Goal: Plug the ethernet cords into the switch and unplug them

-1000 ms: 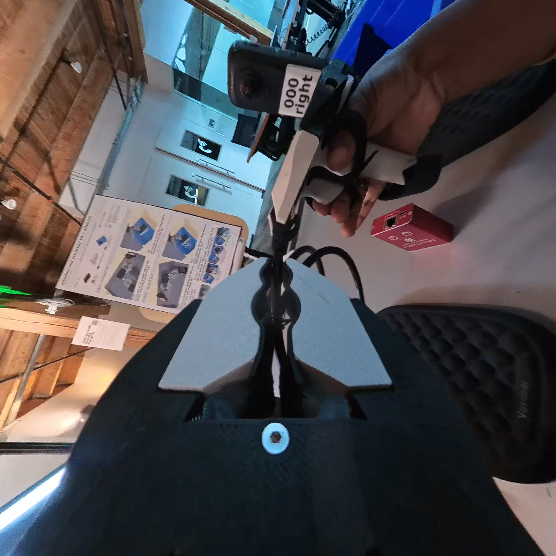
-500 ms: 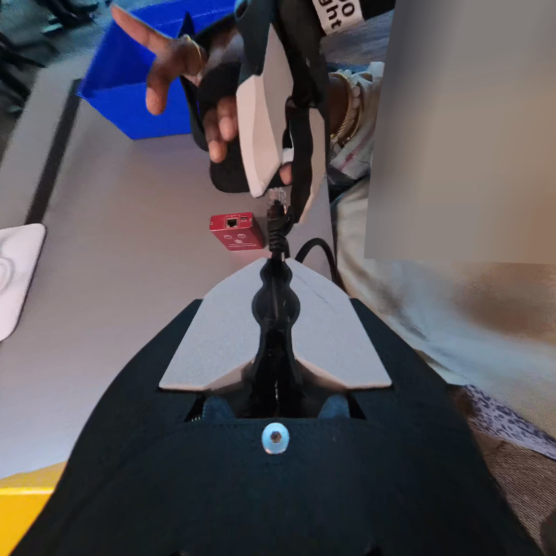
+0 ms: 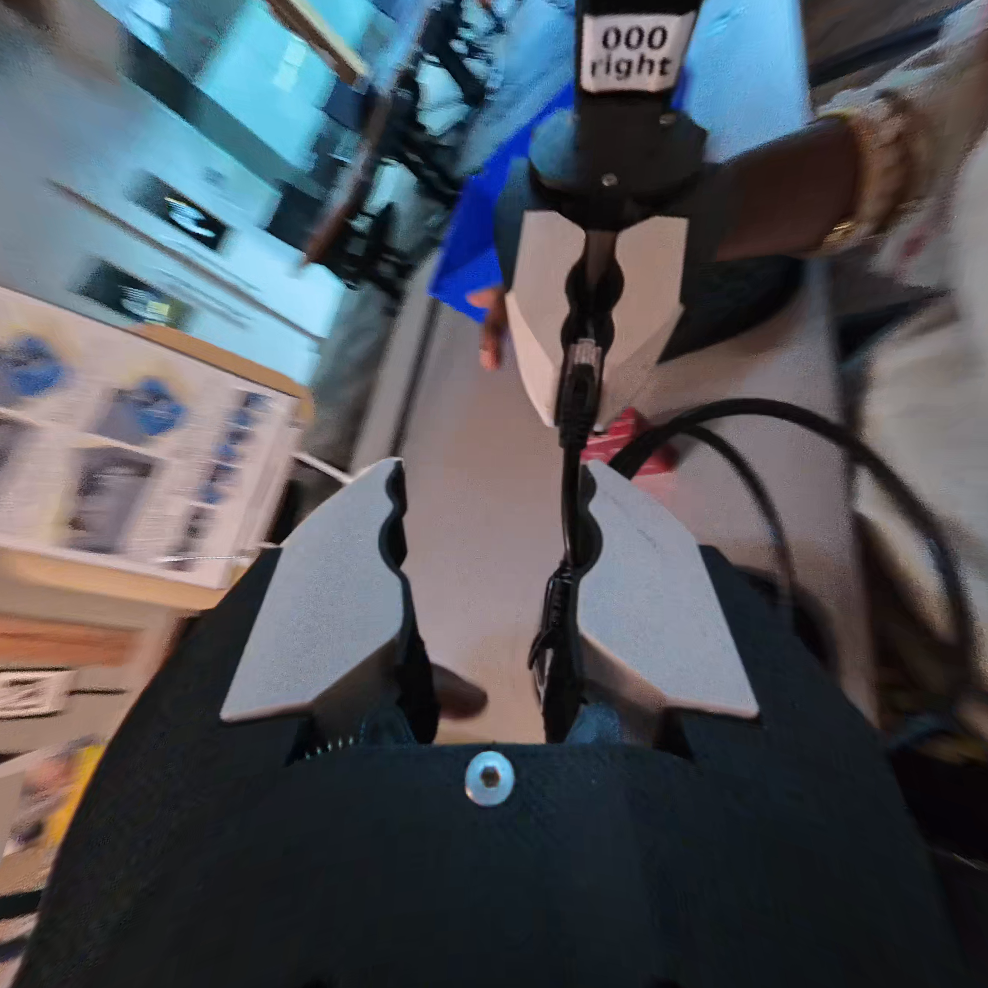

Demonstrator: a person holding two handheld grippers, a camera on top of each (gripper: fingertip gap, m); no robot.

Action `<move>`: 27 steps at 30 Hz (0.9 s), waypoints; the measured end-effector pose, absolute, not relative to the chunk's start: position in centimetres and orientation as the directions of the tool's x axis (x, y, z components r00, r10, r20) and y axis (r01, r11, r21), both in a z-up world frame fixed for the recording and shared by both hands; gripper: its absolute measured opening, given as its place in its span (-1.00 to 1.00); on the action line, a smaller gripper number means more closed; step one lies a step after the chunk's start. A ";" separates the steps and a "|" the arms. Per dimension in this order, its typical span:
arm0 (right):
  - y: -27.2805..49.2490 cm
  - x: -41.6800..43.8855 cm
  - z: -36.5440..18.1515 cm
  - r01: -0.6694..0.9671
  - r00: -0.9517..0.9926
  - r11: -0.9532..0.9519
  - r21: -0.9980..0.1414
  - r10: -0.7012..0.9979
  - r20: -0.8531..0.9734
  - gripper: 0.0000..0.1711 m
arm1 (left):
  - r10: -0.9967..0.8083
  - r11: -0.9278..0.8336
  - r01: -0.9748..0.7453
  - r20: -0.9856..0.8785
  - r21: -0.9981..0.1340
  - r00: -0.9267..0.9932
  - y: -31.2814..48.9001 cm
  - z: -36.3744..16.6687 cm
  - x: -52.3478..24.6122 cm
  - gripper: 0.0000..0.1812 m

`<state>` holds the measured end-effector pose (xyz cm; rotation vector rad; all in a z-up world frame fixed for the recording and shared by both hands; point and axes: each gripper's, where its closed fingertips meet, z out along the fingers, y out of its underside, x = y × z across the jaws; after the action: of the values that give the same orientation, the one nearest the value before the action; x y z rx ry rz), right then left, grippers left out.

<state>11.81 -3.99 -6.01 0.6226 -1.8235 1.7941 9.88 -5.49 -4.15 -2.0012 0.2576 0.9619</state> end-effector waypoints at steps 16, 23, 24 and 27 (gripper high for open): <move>-4.1 13.0 -6.5 -0.491 -0.864 -0.088 -0.867 -0.075 0.497 -0.85 | 0.141 -0.359 -0.404 -0.477 -0.841 0.868 -3.4 -6.8 12.4 -0.81; -3.9 13.1 -6.6 -0.463 -0.877 -0.104 -0.880 -0.089 0.472 -0.85 | 0.099 -0.358 -0.424 -0.485 -0.832 0.869 -3.3 -7.3 12.7 -0.89; -3.8 13.1 -6.6 -0.460 -0.879 -0.103 -0.882 -0.089 0.469 -0.85 | 0.097 -0.363 -0.427 -0.489 -0.828 0.867 -3.3 -7.3 12.7 -0.89; -3.1 12.4 -6.6 -0.465 -0.882 -0.060 -0.883 -0.049 0.468 -0.77 | 0.091 -0.408 -0.414 -0.487 -0.814 0.869 -3.5 -7.6 12.6 -0.90</move>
<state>12.39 -3.11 -6.57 0.5523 -1.9250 2.0202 12.60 -3.46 -7.62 -1.9184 0.2386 0.5620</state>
